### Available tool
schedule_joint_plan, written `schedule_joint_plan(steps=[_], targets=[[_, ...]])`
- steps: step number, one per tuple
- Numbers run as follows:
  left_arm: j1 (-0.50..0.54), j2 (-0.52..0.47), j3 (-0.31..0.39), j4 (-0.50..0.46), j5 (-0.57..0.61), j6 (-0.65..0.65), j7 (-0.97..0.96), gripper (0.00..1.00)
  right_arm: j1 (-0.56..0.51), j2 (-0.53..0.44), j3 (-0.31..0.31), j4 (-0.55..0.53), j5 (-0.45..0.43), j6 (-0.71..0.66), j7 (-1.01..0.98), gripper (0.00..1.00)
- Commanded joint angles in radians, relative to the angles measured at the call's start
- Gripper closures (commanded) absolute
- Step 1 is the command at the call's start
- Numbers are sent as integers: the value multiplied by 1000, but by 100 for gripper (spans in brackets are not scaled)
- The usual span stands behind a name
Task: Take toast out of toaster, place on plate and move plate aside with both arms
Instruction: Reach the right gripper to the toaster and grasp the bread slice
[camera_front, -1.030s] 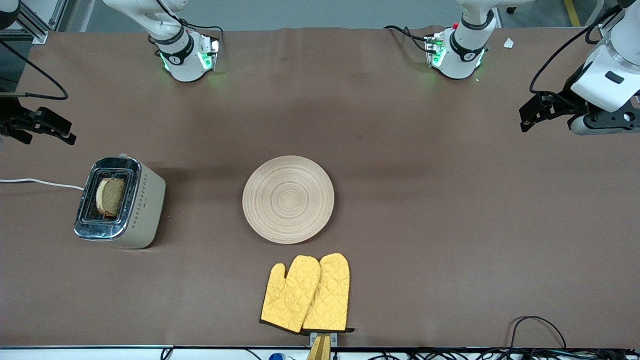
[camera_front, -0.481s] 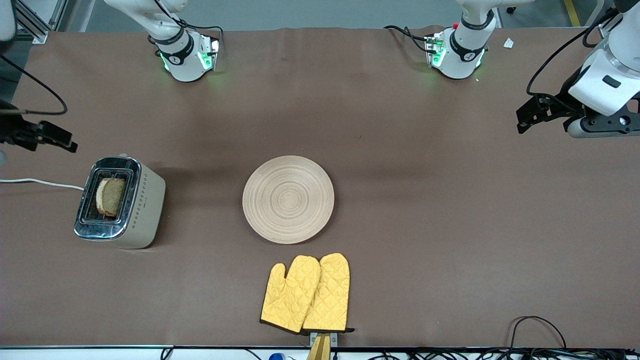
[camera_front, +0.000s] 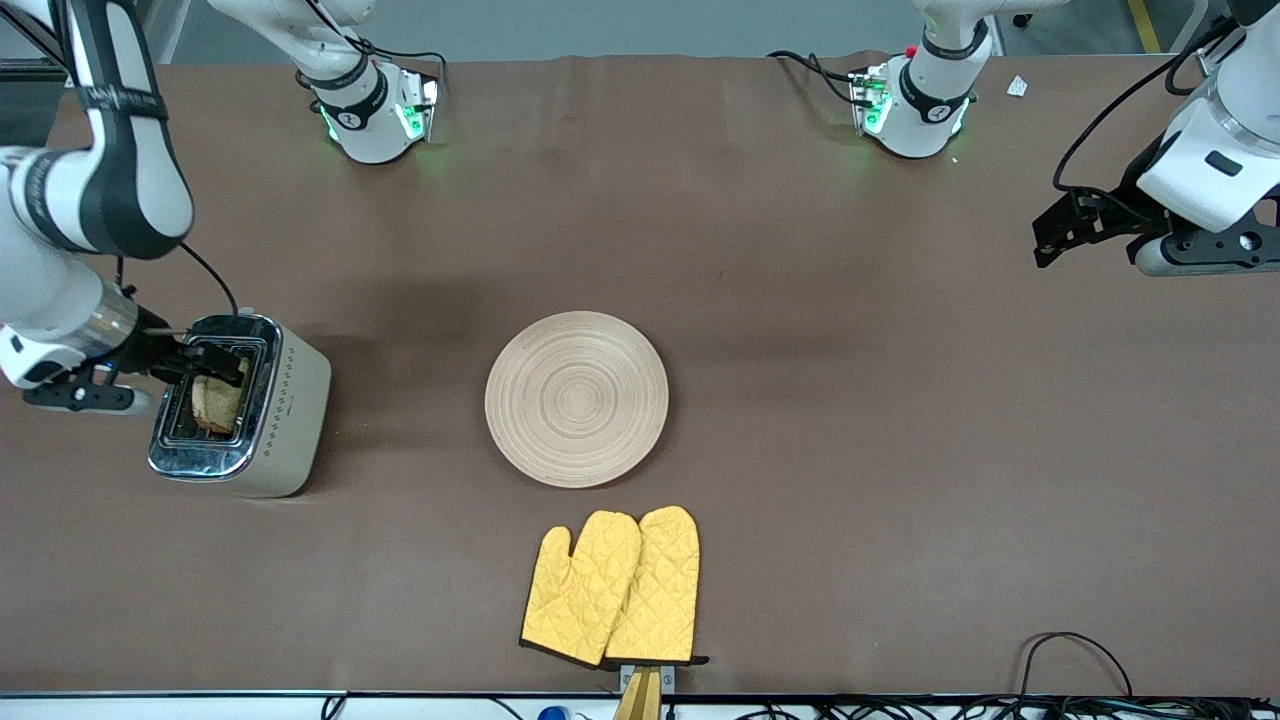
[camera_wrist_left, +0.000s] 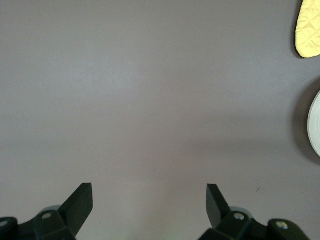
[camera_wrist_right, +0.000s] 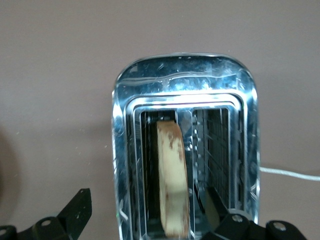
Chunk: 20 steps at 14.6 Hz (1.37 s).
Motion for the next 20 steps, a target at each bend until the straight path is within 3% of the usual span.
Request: schedule_joint_plan(steps=[1, 2, 3, 4, 5, 12, 18, 20], targets=[[5, 10, -2, 27, -13, -20, 21, 0, -7, 36, 8, 4, 6, 45, -15, 0], [5, 10, 0, 27, -13, -20, 21, 0, -7, 38, 8, 10, 6, 43, -21, 6], [5, 10, 0, 27, -13, -20, 21, 0, -10, 38, 8, 10, 6, 43, -29, 44], [5, 10, 0, 27, -13, -20, 21, 0, -10, 38, 8, 13, 6, 42, -29, 87], [5, 10, 0, 27, -13, -20, 21, 0, -16, 38, 8, 14, 8, 40, -27, 99], [5, 10, 0, 27, -14, -20, 22, 0, -31, 37, 8, 82, 6, -13, -58, 100], [7, 10, 0, 27, -14, -20, 25, 0, 7, 27, 19, 408, 16, -445, -41, 100], [7, 10, 0, 27, -14, -20, 25, 0, 39, 26, 19, 453, 20, -509, 12, 100]])
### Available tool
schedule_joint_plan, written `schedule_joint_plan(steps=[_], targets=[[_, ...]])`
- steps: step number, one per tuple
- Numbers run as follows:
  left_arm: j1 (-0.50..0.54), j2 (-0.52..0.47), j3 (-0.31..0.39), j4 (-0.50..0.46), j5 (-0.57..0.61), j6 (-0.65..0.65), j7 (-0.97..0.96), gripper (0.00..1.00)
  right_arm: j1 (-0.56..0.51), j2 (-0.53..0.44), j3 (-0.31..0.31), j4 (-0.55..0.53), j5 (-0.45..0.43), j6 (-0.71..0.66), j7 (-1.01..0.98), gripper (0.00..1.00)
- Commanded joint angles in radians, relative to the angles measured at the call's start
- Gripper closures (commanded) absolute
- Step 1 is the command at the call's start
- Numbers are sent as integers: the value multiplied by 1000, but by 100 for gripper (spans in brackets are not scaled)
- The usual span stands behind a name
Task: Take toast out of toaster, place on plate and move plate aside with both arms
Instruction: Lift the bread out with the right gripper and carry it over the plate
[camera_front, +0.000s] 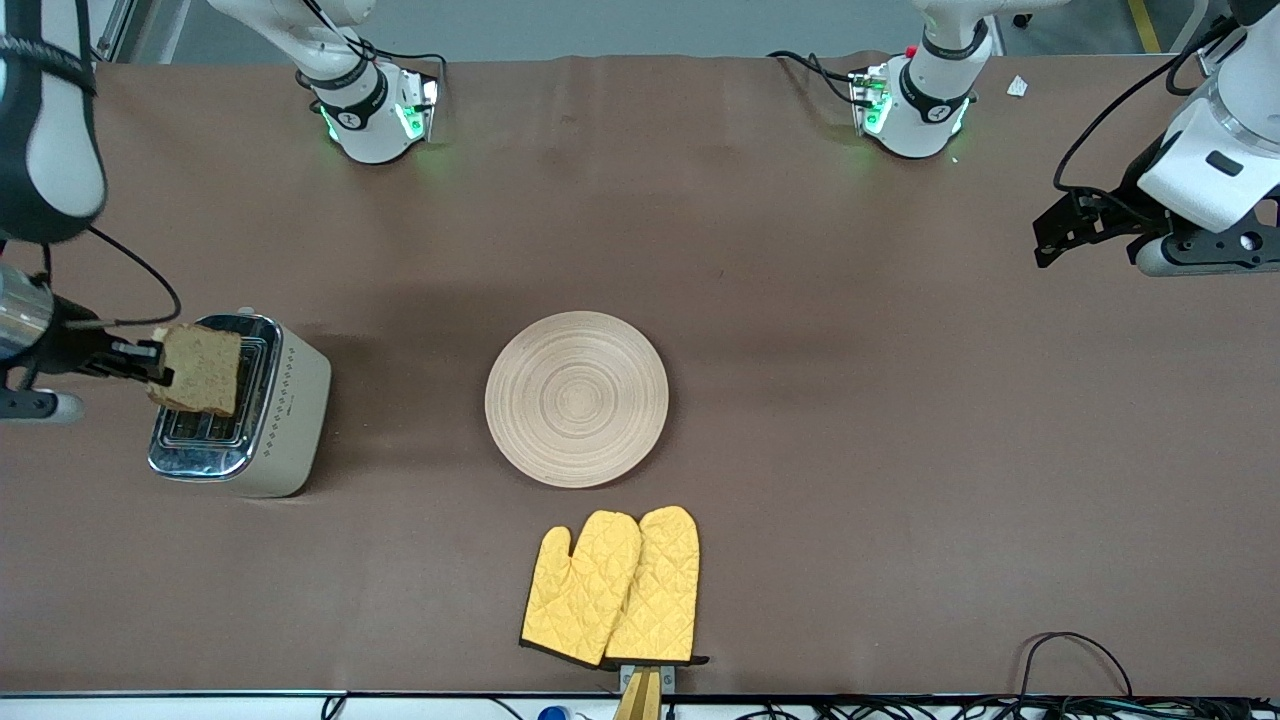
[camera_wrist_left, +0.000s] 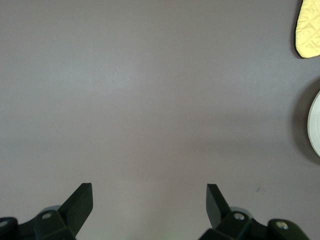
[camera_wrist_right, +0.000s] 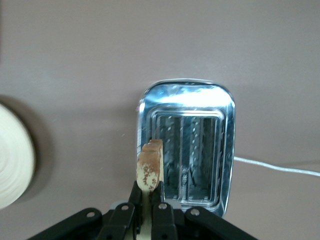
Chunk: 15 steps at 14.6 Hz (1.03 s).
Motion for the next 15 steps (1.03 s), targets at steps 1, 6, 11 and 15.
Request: schedule_joint_plan(steps=[1, 6, 11, 15], targets=[[7, 10, -1, 26, -14, -20, 24, 0, 44, 4, 4, 51, 28, -50, 73, 100], [7, 10, 1, 26, -14, -20, 24, 0, 125, 39, 2, -104, 226, 163, 206, 100], [10, 11, 7, 26, -29, -20, 24, 0, 337, 168, 1, -114, 281, 319, 424, 100], [23, 14, 7, 26, -48, -20, 24, 0, 498, 228, 2, -97, 305, 396, 544, 100]])
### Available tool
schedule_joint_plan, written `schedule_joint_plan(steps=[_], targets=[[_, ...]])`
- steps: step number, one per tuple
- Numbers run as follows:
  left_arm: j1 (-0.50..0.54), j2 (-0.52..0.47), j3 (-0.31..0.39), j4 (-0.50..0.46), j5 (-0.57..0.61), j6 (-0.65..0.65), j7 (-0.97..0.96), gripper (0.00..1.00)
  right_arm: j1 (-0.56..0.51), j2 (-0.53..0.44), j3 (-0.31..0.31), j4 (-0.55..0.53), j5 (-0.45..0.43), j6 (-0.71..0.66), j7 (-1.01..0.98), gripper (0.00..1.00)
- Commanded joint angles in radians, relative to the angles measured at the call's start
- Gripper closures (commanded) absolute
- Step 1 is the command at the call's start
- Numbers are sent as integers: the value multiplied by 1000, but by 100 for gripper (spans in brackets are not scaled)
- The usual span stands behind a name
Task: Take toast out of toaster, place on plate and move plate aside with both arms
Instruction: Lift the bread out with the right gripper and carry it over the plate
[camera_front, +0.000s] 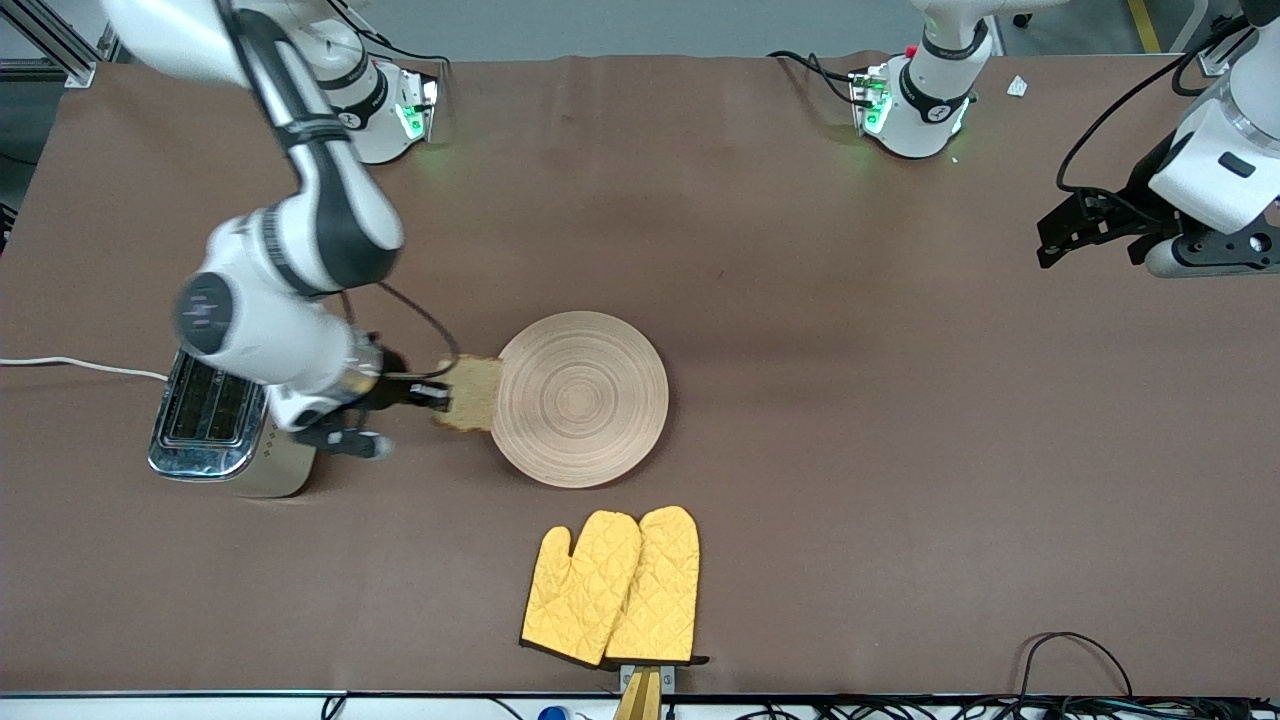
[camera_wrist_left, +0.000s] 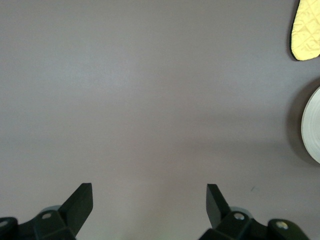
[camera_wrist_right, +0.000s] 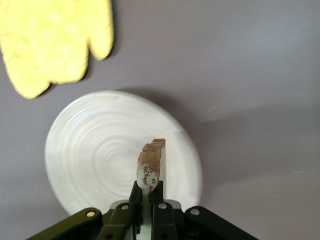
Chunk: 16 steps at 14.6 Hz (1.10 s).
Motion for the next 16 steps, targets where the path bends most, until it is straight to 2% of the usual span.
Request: schedule_joint_plan(steps=[1, 2, 5, 8, 9, 12, 16], targets=[[8, 13, 0, 25, -17, -19, 23, 0, 70, 13, -11, 14, 87, 21, 27, 100], [8, 13, 0, 25, -17, -19, 23, 0, 88, 19, -12, 14, 123, 37, 27, 100], [8, 13, 0, 25, -17, -20, 23, 0, 133, 78, -12, 16, 154, 140, 27, 100], [8, 13, -1, 25, -23, -19, 23, 0, 139, 124, -15, 11, 137, 170, 4, 100], [8, 13, 0, 25, -35, -20, 23, 0, 139, 127, -27, 2, 113, 166, -12, 100], [19, 16, 0, 23, -54, -20, 23, 0, 110, 127, -55, -25, -68, 107, -6, 100], [35, 17, 0, 23, -95, -33, 23, 0, 105, 118, -93, -44, -147, 67, -4, 100]])
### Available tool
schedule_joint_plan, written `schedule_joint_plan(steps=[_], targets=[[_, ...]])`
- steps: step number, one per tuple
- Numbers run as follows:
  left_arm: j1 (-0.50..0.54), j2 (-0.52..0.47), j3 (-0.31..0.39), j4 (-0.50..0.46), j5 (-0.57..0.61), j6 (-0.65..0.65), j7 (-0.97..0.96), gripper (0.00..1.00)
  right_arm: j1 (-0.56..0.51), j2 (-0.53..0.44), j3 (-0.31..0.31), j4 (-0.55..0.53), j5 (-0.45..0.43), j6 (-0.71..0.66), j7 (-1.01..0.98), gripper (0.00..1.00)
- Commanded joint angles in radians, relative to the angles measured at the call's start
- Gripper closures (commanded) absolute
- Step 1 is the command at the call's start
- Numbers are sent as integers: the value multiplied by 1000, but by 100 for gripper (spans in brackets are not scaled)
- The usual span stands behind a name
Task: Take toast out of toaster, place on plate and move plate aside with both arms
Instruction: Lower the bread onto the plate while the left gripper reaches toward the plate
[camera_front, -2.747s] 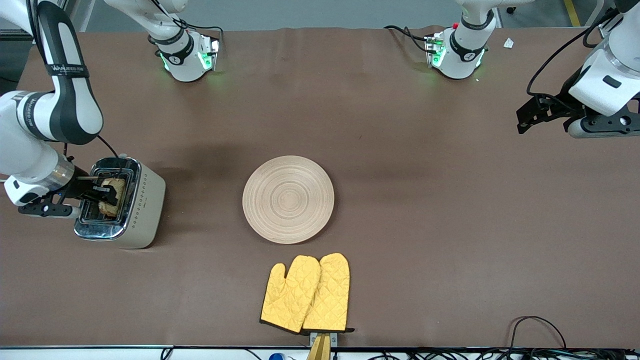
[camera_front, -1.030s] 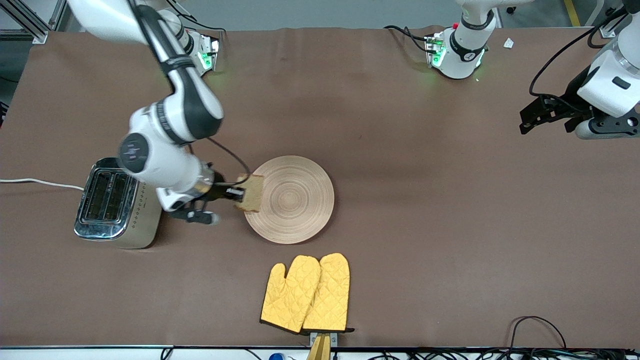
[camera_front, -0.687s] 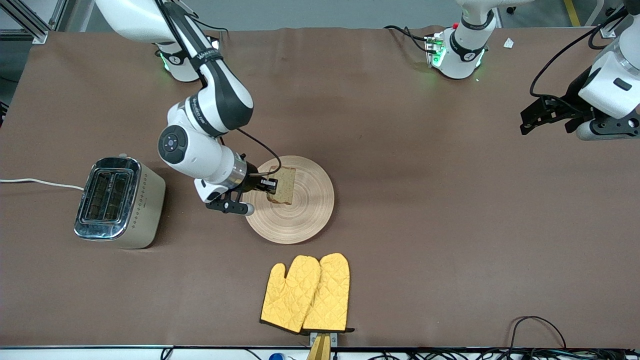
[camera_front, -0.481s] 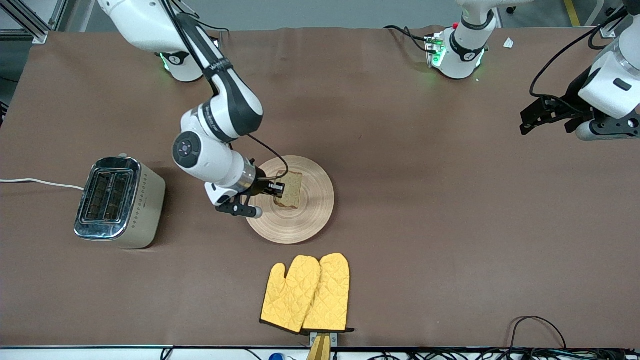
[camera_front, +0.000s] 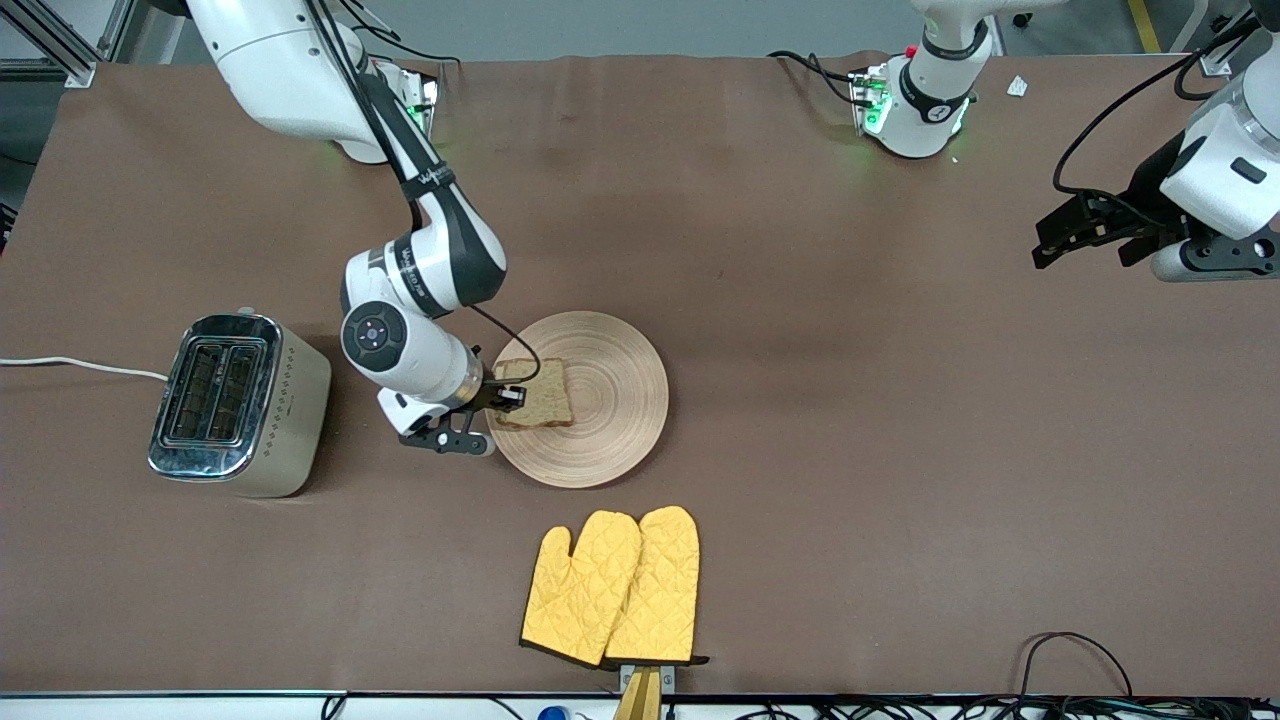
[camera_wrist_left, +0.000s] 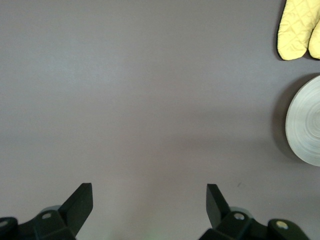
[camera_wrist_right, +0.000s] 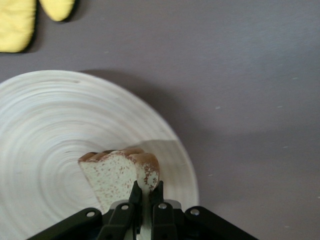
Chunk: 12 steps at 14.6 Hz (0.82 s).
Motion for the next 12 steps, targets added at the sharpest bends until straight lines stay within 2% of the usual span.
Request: schedule_joint_plan(steps=[1, 4, 7, 10, 12], targets=[[25, 15, -2, 23, -42, -31, 20, 0, -3, -24, -9, -25, -37, -22, -4, 100], [53, 19, -2, 23, -71, -42, 26, 0, -20, -23, -7, -25, -35, -18, 16, 100], [53, 31, -2, 25, -75, -48, 38, 0, -34, -16, -4, -13, -5, 18, 147, 100], [54, 40, -2, 25, -108, -48, 38, 0, -51, -20, -6, -13, 175, 24, 166, 100], [76, 51, -2, 25, -147, -48, 38, 0, -52, -18, -6, -16, 209, 53, 190, 100]])
